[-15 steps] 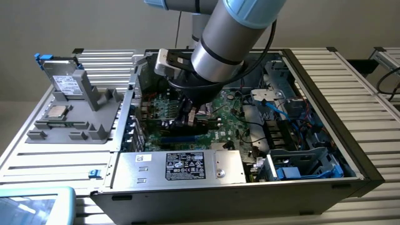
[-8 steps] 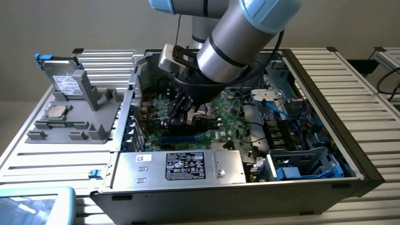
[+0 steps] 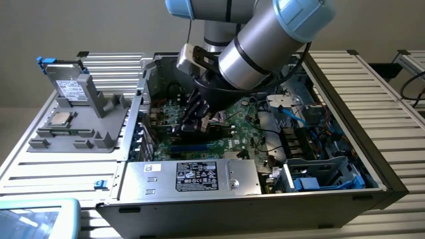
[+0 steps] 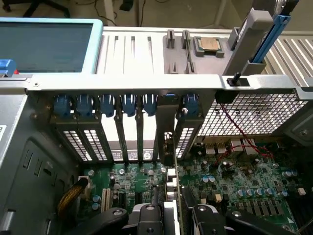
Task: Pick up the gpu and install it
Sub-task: 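Insert the gpu into the slot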
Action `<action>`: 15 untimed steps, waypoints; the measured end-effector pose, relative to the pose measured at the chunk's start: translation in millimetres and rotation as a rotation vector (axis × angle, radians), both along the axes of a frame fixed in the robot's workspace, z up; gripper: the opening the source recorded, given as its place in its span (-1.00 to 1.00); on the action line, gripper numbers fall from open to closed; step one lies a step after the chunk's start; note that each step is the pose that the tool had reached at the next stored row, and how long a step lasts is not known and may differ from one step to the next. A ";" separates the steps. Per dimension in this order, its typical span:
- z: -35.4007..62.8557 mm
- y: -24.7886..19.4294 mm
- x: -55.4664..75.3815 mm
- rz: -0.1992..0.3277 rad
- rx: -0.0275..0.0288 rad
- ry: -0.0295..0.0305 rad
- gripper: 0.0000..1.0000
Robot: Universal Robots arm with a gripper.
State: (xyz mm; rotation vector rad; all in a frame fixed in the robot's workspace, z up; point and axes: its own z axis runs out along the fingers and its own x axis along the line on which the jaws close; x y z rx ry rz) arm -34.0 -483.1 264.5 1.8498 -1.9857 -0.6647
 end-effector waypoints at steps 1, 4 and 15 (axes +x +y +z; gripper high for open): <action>0.0 -0.2 1.9 0.000 -0.0001 0.0022 -0.44; -0.1 -0.2 6.4 0.000 0.0003 0.0106 -0.44; -0.1 -0.3 25.9 0.000 0.0001 0.0868 -0.44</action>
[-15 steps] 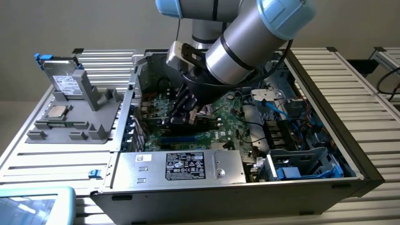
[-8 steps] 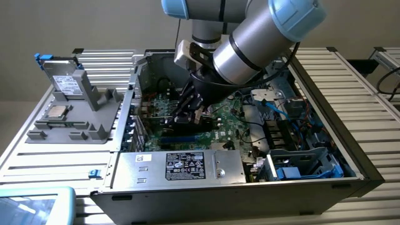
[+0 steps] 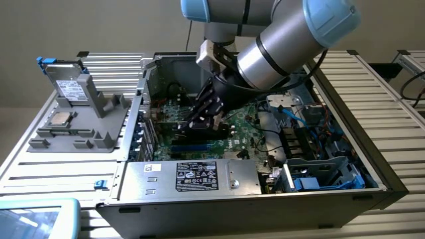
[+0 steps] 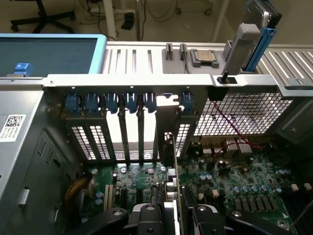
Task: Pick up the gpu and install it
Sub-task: 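Insert the gpu into the slot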
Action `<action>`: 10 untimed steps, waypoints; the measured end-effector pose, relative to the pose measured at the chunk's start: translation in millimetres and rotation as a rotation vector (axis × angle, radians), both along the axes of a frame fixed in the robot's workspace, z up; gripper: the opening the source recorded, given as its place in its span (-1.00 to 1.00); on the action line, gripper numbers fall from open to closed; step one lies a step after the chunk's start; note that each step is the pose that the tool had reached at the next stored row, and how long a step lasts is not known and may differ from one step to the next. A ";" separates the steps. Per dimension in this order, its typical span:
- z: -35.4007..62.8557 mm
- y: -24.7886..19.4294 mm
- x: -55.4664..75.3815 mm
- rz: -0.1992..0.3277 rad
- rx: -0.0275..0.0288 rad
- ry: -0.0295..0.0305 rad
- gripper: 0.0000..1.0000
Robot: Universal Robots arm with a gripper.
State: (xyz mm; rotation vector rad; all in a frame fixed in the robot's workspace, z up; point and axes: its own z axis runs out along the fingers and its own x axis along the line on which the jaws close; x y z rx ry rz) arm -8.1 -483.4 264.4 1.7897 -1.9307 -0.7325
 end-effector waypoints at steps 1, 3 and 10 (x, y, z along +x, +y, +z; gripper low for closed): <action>0.0 0.0 1.4 0.000 0.0000 0.0093 -0.44; 0.1 0.0 3.2 0.000 -0.0001 0.0220 -0.44; -4.4 3.0 6.0 0.002 -0.0192 0.0622 -0.44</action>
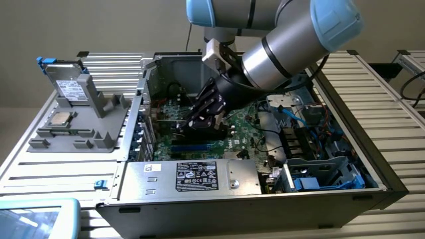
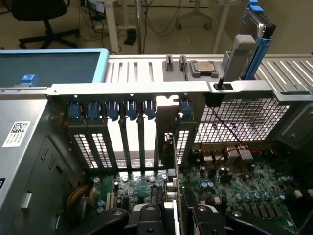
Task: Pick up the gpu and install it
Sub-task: 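Insert the gpu into the slot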
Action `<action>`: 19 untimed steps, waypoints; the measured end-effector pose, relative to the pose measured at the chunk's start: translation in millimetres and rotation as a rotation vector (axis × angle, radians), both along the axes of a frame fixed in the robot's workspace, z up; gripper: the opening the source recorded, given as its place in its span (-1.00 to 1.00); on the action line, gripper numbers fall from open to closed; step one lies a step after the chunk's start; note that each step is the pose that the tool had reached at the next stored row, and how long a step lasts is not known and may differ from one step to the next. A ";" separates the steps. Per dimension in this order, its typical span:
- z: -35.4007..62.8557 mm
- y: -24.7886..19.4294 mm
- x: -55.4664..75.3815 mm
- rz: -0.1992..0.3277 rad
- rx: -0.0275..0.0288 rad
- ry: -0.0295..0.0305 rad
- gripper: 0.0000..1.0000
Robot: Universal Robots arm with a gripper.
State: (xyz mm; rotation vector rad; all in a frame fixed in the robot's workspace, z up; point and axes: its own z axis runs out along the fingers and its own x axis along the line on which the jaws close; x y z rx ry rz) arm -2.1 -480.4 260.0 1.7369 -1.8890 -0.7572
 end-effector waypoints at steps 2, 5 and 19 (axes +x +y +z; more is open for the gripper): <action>-0.5 0.0 -0.1 0.002 -0.0022 0.0078 -0.44; -1.5 -0.5 0.0 0.006 -0.0051 0.0139 -0.44; -8.1 -1.0 -0.1 0.021 -0.0089 0.0208 -0.44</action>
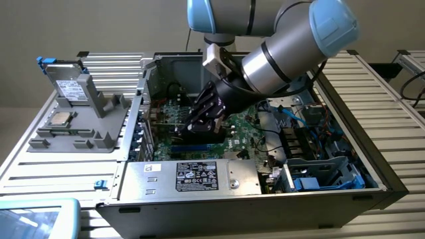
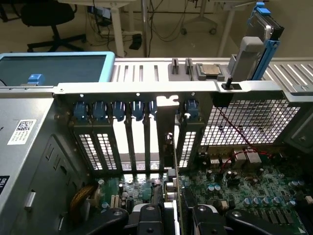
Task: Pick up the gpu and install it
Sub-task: 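Insert the gpu into the slot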
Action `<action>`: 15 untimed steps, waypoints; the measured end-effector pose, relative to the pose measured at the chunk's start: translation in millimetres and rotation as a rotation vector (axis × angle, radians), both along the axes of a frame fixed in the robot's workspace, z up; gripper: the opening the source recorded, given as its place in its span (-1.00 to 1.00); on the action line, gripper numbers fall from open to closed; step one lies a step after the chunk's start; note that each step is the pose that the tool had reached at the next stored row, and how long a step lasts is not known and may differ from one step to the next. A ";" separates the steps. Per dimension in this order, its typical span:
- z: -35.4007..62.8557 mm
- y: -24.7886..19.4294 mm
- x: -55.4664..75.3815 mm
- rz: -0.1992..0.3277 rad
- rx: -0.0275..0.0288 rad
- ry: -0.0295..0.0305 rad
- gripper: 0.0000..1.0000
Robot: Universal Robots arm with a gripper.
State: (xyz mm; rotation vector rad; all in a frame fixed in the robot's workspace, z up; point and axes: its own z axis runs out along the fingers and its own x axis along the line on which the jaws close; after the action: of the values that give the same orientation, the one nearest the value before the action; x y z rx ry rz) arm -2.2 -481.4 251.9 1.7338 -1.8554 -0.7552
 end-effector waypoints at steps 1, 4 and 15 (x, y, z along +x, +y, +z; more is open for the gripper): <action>-0.8 0.0 -0.2 0.000 0.0000 0.0000 -0.44; -1.2 0.0 -0.3 0.000 -0.0002 0.0003 -0.44; -1.4 1.8 -0.3 0.000 -0.0161 0.0004 -0.44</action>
State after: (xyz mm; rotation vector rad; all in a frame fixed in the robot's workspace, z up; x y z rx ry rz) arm -2.5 -479.6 250.5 1.7235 -1.8564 -0.7386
